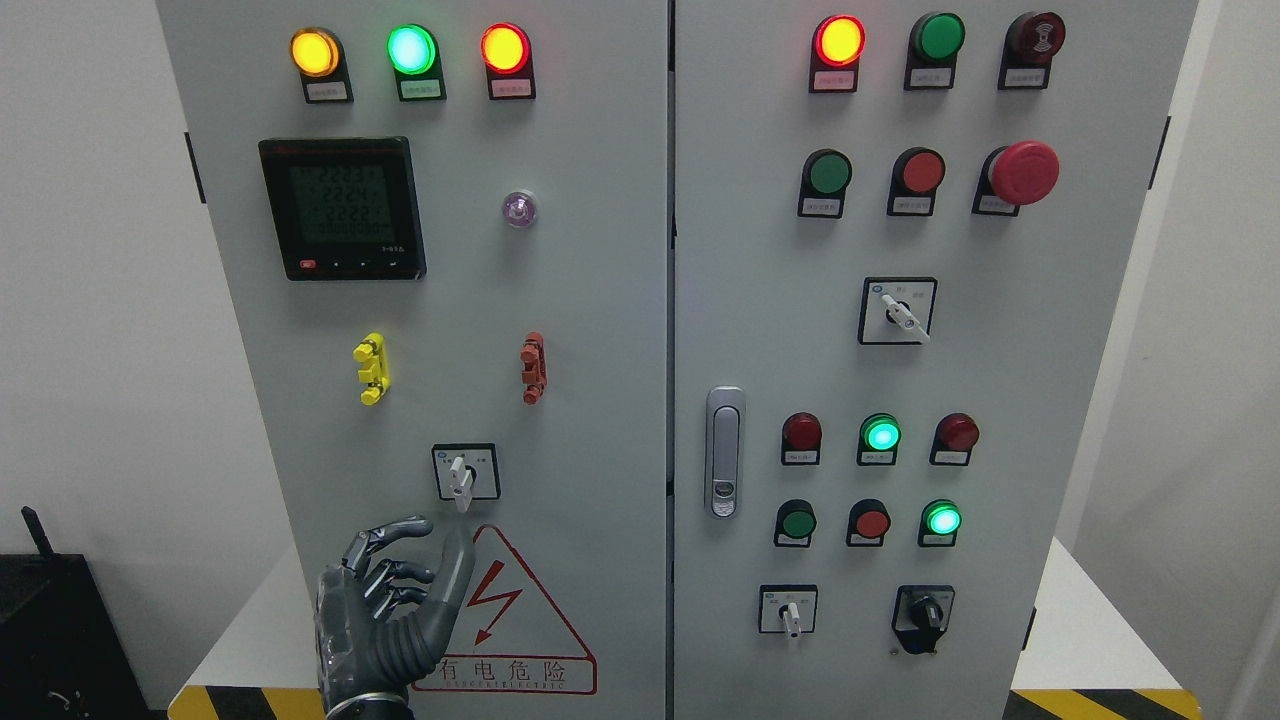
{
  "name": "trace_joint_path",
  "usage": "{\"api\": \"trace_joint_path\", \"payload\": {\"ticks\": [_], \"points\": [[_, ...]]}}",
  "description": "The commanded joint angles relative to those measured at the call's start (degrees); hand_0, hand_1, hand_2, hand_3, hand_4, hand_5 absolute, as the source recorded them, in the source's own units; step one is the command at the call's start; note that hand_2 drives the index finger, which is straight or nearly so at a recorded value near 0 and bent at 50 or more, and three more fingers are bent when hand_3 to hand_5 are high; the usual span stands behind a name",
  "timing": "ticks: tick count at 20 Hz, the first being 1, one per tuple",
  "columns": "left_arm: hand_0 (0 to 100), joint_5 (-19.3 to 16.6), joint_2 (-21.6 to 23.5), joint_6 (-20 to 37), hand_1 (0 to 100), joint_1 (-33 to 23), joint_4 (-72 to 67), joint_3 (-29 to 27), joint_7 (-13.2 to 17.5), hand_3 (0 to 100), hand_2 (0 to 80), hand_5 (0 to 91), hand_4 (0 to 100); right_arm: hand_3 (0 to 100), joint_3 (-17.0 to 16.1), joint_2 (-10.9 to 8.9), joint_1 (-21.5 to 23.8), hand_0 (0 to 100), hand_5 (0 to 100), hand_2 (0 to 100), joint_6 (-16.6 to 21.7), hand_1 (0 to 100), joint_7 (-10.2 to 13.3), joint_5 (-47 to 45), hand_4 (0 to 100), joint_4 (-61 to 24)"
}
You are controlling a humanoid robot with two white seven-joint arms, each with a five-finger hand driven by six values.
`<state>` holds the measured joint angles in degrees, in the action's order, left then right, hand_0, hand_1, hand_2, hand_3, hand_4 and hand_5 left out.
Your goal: Turn on light switch 1
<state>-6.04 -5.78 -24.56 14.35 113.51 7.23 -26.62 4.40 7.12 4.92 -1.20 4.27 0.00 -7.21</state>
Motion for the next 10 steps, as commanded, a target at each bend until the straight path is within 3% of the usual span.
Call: {"api": "trace_joint_path", "payload": {"ticks": [1, 10], "points": [[22, 0.15, 0.07, 0.48, 73, -0.81, 0.21, 0.07, -0.1, 47, 47.3, 66.3, 72, 0, 0.0, 0.0, 0.0, 0, 0, 0, -0.03, 0, 0.03, -1.41, 0, 0.0], [25, 0.24, 0.24, 1.45, 72, -1.96, 0.22, 0.07, -0.1, 51, 48.6, 68.3, 75, 0, 0.0, 0.0, 0.0, 0, 0, 0, -0.03, 0, 0.03, -1.41, 0, 0.0]]}}
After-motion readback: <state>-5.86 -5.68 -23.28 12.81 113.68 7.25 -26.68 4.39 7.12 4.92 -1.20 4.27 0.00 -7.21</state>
